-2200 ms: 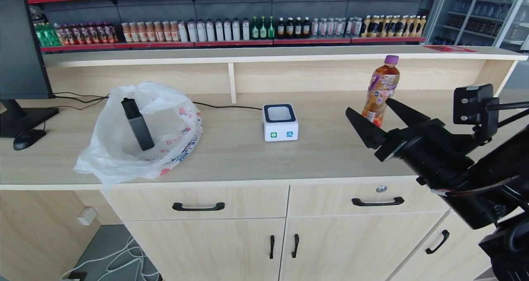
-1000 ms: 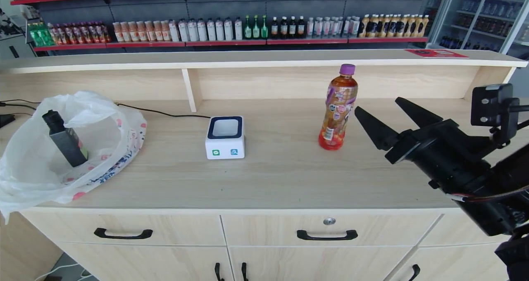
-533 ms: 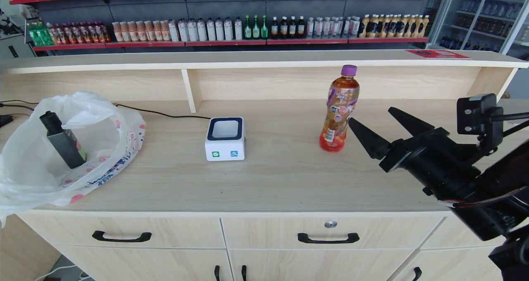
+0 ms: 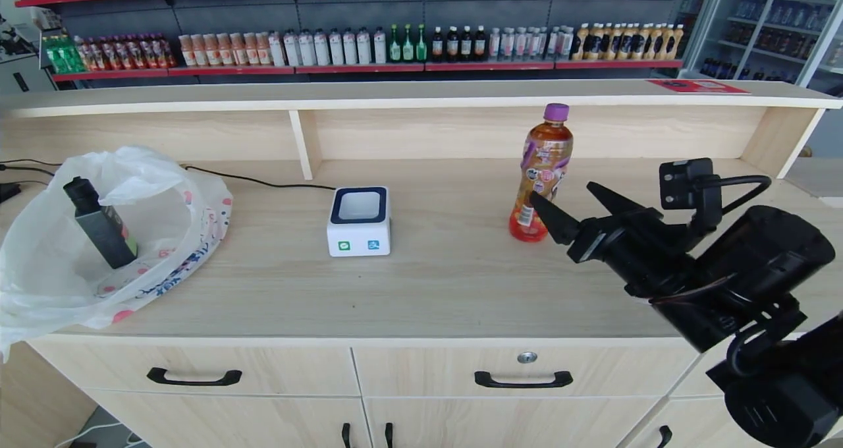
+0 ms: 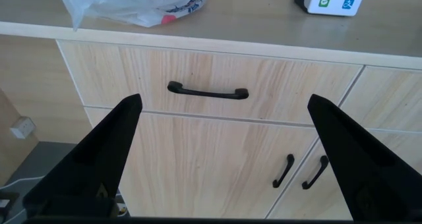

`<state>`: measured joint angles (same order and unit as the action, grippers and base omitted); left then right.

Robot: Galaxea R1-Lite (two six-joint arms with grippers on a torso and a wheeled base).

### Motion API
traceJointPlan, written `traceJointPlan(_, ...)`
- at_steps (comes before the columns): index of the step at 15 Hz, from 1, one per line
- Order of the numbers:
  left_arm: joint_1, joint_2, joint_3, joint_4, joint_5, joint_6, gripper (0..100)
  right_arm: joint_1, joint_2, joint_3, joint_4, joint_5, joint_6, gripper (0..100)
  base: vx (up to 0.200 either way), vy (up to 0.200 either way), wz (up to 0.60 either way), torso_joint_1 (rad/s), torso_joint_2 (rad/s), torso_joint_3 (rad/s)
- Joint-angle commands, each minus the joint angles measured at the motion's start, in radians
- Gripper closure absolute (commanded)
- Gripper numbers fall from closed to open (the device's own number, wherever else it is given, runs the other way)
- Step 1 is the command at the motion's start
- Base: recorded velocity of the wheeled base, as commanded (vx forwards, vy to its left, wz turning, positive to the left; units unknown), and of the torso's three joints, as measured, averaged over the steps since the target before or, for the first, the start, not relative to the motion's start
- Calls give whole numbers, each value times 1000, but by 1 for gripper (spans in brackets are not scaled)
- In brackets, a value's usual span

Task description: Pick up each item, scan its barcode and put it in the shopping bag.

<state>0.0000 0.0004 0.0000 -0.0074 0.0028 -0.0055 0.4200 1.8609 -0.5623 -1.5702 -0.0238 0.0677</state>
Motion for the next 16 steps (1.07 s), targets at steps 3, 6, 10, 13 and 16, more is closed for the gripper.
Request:
traceJointPlan(3,0,1,0,0,0,-1,0,-63,172,-139,-1,-59,8,0,0,0,0,0,0,0)
traceJointPlan(6,0,1,0,0,0,1,0,-61,205,-142,-1,28,-29,0,0,0,0,0,0,0)
traceJointPlan(10,0,1,0,0,0,1,0,-76,267,-229,-1,25,-32,0,0,0,0,0,0,0)
traceJointPlan(13,0,1,0,0,-1,1,0,-98,297,-263,-1,10,-45,0,0,0,0,0,0,0)
traceJointPlan(16,0,0,0,0,0,-1,0,-99,357,-327,-1,8,-51,0,0,0,0,0,0,0)
